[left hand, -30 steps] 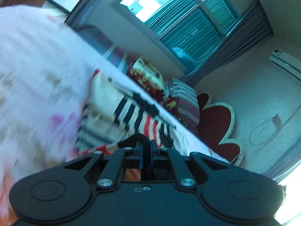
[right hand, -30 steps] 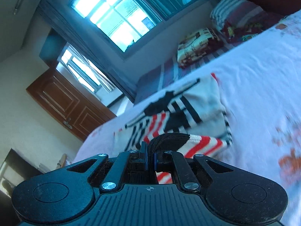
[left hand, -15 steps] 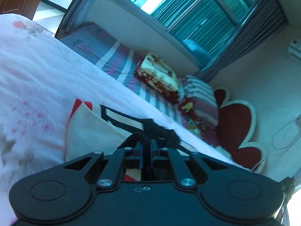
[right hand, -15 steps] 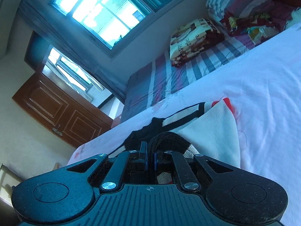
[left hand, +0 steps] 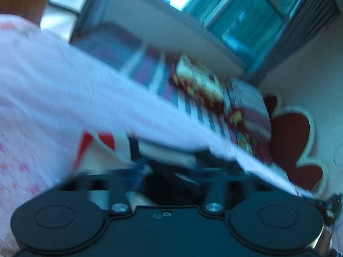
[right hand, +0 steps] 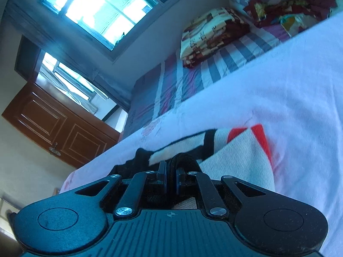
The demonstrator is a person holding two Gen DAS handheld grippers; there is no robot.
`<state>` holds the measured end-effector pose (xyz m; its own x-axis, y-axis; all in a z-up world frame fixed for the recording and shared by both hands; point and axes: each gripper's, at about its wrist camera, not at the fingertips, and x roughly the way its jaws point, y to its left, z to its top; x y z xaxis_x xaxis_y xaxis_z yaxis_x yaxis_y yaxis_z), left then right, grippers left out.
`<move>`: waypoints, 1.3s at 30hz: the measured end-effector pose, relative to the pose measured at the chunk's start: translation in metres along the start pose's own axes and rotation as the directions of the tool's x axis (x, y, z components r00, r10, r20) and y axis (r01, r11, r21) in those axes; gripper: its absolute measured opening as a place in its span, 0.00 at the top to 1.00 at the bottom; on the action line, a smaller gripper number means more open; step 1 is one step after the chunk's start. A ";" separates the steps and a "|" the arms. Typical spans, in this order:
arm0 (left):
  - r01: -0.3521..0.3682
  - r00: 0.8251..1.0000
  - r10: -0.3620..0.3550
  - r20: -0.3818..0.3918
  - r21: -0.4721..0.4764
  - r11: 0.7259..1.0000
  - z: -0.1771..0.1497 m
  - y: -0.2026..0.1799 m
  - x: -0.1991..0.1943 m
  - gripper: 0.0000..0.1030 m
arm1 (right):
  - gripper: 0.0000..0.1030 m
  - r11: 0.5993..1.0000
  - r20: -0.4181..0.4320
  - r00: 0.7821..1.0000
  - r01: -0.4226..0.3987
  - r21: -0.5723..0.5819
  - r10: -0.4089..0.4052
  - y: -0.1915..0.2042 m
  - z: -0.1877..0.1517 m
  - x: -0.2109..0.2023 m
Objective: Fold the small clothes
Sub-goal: 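Fold the held hem over toward the black collar with both grippers, then lower the hem onto the collar and open both grippers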
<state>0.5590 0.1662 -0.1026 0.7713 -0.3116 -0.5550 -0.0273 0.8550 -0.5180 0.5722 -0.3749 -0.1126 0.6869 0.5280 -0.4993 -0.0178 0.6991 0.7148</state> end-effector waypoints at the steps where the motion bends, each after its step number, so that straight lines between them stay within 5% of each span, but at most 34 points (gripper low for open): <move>1: -0.001 0.998 0.000 0.055 0.006 1.000 0.000 -0.002 -0.006 0.13 | 0.75 1.000 0.008 1.000 0.002 -0.009 -0.002 0.000 0.000 -0.001; 2: 0.011 0.998 -0.012 0.063 0.005 1.000 0.002 -0.001 -0.008 0.14 | 0.34 1.000 0.037 0.999 0.021 -0.023 -0.021 0.002 -0.002 -0.005; 3: 0.007 0.999 -0.007 0.051 0.004 1.000 0.005 -0.001 -0.007 0.15 | 0.19 0.998 0.094 0.994 0.059 -0.039 -0.055 0.004 -0.003 -0.010; 6: -0.033 0.999 0.032 0.014 0.103 0.994 0.006 -0.009 -0.005 0.24 | 0.16 0.999 0.150 0.988 0.031 -0.010 -0.029 -0.002 0.001 -0.020; 8: -0.059 0.997 0.067 -0.035 0.195 0.979 0.006 -0.017 0.001 0.42 | 0.39 0.995 0.117 0.992 0.046 -0.085 -0.036 0.006 0.002 -0.018; 9: -0.066 0.995 0.082 -0.059 0.239 0.969 0.005 -0.022 0.006 0.47 | 0.42 0.990 0.087 0.995 0.058 -0.129 -0.047 0.011 0.001 -0.013; 15: -0.105 0.970 0.194 -0.146 0.469 0.877 -0.012 -0.041 0.040 0.50 | 0.49 0.917 0.010 0.986 0.157 -0.366 -0.164 0.038 -0.016 0.027; 16: -0.113 0.969 0.208 -0.136 0.506 0.855 -0.016 -0.044 0.042 0.53 | 0.62 0.890 0.006 0.979 0.188 -0.415 -0.204 0.040 -0.025 0.039; 18: -0.123 0.970 0.218 -0.109 0.554 0.823 -0.021 -0.049 0.044 0.90 | 0.82 0.826 0.014 0.963 0.238 -0.511 -0.269 0.047 -0.040 0.052; 19: -0.136 0.972 0.219 -0.083 0.562 0.816 -0.023 -0.051 0.041 0.98 | 0.97 0.807 0.020 0.963 0.237 -0.541 -0.269 0.048 -0.045 0.055; 22: -0.168 0.983 0.183 0.023 0.523 0.835 -0.022 -0.054 0.022 0.97 | 0.97 0.809 0.133 0.958 0.285 -0.514 -0.253 0.044 -0.052 0.045; 24: -0.210 0.978 0.187 0.097 0.493 0.844 -0.020 -0.054 0.014 0.97 | 0.97 0.836 0.195 0.951 0.305 -0.456 -0.241 0.038 -0.051 0.038; 26: -0.240 0.971 0.214 0.109 0.464 0.853 -0.016 -0.052 0.018 0.97 | 0.97 0.821 0.212 0.941 0.335 -0.463 -0.264 0.036 -0.054 0.044; 29: -0.286 0.953 0.297 0.054 0.480 0.830 -0.021 -0.047 0.042 0.97 | 0.97 0.799 0.145 0.922 0.385 -0.462 -0.360 0.023 -0.060 0.069; 33: -0.334 0.934 0.351 0.067 0.514 0.790 -0.026 -0.055 0.051 0.89 | 0.96 0.778 0.175 0.910 0.412 -0.475 -0.375 0.027 -0.069 0.074; 34: -0.352 0.927 0.367 0.080 0.526 0.774 -0.027 -0.057 0.050 0.82 | 0.80 0.777 0.177 0.910 0.413 -0.475 -0.375 0.028 -0.069 0.070; 35: -0.373 0.919 0.383 0.092 0.520 0.769 -0.026 -0.058 0.047 0.53 | 0.46 0.769 0.201 0.898 0.439 -0.464 -0.392 0.030 -0.069 0.067; 36: -0.390 0.914 0.393 0.106 0.501 0.772 -0.024 -0.057 0.042 0.28 | 0.31 0.761 0.244 0.886 0.464 -0.453 -0.395 0.033 -0.067 0.059; 37: -0.394 0.917 0.374 0.140 0.476 0.786 -0.022 -0.059 0.031 0.28 | 0.23 0.760 0.297 0.879 0.473 -0.445 -0.373 0.037 -0.064 0.051; 39: -0.355 0.935 0.306 0.180 0.463 0.812 -0.023 -0.070 0.012 0.29 | 0.24 0.775 0.303 0.905 0.414 -0.478 -0.298 0.049 -0.068 0.041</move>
<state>0.5556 0.0931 -0.0874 0.8271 0.0450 -0.5603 -0.0017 0.9970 0.0775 0.5501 -0.2857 -0.1313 0.8471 0.1239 -0.5168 -0.0762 0.9907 0.1127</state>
